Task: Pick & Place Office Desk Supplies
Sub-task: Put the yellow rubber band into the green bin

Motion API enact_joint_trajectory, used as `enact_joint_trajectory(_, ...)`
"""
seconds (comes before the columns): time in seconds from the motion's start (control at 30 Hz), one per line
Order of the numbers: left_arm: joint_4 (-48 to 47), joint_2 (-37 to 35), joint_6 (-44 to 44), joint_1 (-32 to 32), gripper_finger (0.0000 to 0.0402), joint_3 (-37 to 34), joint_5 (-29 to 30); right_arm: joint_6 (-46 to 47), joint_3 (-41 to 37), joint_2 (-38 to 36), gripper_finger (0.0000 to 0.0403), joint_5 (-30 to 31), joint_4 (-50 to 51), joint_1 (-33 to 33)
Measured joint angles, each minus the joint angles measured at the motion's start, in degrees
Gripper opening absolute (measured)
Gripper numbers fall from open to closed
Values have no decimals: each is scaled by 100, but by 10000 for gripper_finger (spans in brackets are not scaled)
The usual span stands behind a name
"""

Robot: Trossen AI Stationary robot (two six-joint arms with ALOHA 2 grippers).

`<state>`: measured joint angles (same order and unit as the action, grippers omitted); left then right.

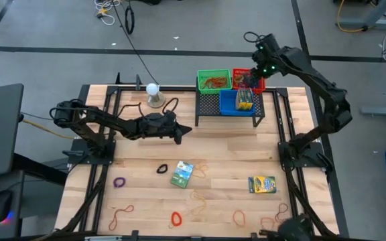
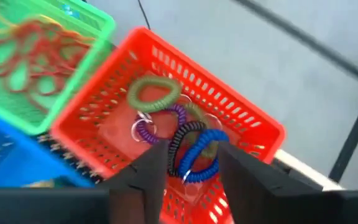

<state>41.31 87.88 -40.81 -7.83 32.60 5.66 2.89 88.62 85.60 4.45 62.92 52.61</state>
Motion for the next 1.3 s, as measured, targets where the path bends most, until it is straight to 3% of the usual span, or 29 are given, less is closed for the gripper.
enact_joint_trajectory(0.1, 27, 0, -136, -172, 13, 1, -466, -187, 0, -464, 107, -7, -4, -165)
enact_joint_trajectory(0.3, 33, -39, 539, -31, 6, 54, -453, -377, 0, -1547, 9, -115, -11, -782)
enact_joint_trajectory(0.47, -118, -39, 935, 332, 5, 170, -98, -151, -287, -2325, 20, -175, -286, -1609)
enact_joint_trajectory(0.6, -650, -39, 1221, 682, 5, 312, 223, 85, -1229, -3070, 12, -339, -1081, -2321)
enact_joint_trajectory(0.73, -1191, -39, 1432, 987, 7, 444, 513, 703, -2287, -3829, 5, -891, -2164, -3014)
enact_joint_trajectory(0.87, -1212, -39, 1450, 1260, 10, 448, 707, 1166, -3153, -4418, 12, -967, -2838, -3714)
enact_joint_trajectory(1.17, -1221, -39, 842, 1848, 9, 452, 1398, 1184, -3921, -4697, 9, -840, -2787, -5139)
enact_joint_trajectory(1.3, -2069, -39, 659, 2060, 9, 806, 1462, 1168, -3954, -4702, 9, -428, -2636, -5694)
